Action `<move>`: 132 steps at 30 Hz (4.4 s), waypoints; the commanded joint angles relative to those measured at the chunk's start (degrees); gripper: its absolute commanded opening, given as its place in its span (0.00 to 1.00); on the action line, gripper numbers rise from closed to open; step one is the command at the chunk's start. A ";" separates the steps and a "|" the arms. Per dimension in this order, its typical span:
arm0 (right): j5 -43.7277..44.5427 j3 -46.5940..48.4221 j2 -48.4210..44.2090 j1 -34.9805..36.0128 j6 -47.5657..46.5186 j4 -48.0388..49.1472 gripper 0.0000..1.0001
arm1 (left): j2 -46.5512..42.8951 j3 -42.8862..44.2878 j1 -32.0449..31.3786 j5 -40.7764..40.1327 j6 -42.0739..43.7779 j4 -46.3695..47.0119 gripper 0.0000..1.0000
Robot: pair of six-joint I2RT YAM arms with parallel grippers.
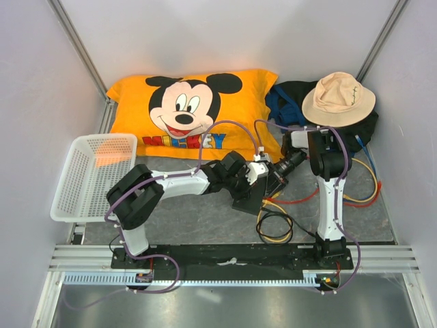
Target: Pull the plug from the switch port
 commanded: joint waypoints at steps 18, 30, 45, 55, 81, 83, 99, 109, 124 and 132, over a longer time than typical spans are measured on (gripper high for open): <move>21.51 7.62 -7.76 -8.14 -8.25 -8.17 0.00 | 10.34 0.68 2.81 -6.85 1.85 -8.10 0.02; 23.17 20.80 -17.63 -17.71 -3.16 -6.49 0.00 | 9.46 -0.28 2.72 -7.11 2.99 -6.79 0.02; 24.32 1.66 -17.72 -21.15 -1.49 3.69 0.00 | 8.14 -2.13 1.84 -7.29 4.13 -5.73 0.02; 19.68 -3.63 -19.29 -20.97 -1.73 7.66 0.68 | 7.53 -2.57 1.05 -7.11 4.57 -5.64 0.02; -0.56 -6.70 -5.77 -4.46 -1.84 7.13 0.90 | 5.94 -2.48 0.87 -6.06 5.45 -6.43 0.02; -0.91 -6.53 -4.72 -3.84 -1.31 7.30 0.89 | 6.03 -2.57 0.87 -6.06 5.45 -6.34 0.02; -1.96 -5.91 -1.02 -2.69 0.44 8.27 0.50 | 6.12 -2.22 0.87 -6.41 5.63 -6.69 0.02; -0.91 -7.58 -2.08 -2.60 5.63 13.97 0.38 | 5.94 -2.39 0.87 -6.32 5.63 -6.52 0.02; 0.41 -9.34 -2.34 -2.25 11.43 19.96 0.39 | 6.29 -2.39 0.70 -6.06 5.45 -6.69 0.02; 1.11 -9.78 -3.22 -1.46 11.70 20.57 0.36 | 6.47 -2.13 0.78 -6.15 5.45 -6.87 0.02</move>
